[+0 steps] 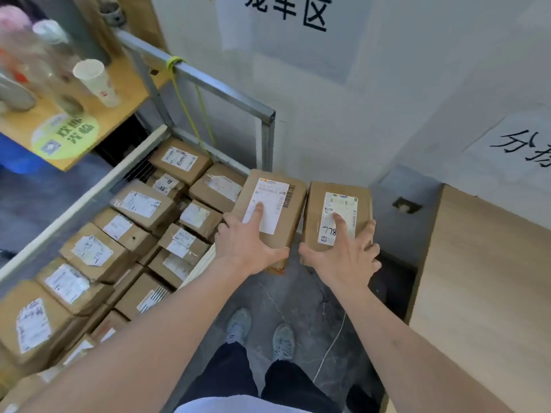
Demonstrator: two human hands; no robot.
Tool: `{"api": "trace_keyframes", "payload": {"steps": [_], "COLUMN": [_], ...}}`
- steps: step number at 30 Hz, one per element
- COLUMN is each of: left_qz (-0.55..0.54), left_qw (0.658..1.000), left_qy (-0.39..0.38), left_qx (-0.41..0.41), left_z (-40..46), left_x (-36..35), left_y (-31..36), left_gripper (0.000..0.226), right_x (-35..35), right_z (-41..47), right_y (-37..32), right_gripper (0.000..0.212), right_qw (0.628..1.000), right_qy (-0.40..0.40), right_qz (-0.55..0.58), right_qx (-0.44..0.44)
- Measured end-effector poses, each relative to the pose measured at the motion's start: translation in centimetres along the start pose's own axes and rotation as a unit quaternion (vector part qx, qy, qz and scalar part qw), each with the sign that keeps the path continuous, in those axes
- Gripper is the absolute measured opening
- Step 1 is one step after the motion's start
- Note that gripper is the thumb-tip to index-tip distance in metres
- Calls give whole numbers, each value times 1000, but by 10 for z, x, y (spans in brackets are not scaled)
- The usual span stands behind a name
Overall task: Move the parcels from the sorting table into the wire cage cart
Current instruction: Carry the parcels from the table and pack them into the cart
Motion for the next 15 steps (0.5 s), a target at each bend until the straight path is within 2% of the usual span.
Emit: {"api": "trace_keyframes", "payload": {"steps": [6,15], "left_qz": [-74,-158], "left_qw": [990,950], "left_qy": [27,42], "left_qx": [119,265], "left_z": [-30,-81], "left_x": [0,-15], "left_y": [-73,-200], "left_gripper": [130,128], "right_x": [-26,-85], "right_z": [-15,-75], "right_y": [-65,-163], "right_gripper": [106,104], "right_qw": [991,956], "right_qy": [-49,-105], "right_qz": [-30,-82], "right_qx": [121,261]}}
Point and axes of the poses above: each hand's wrist, its own z-axis towards the middle knuckle, its own x-axis out of the back of the hand, y = z × x, the point moved 4 cm from there along z, towards the middle knuckle
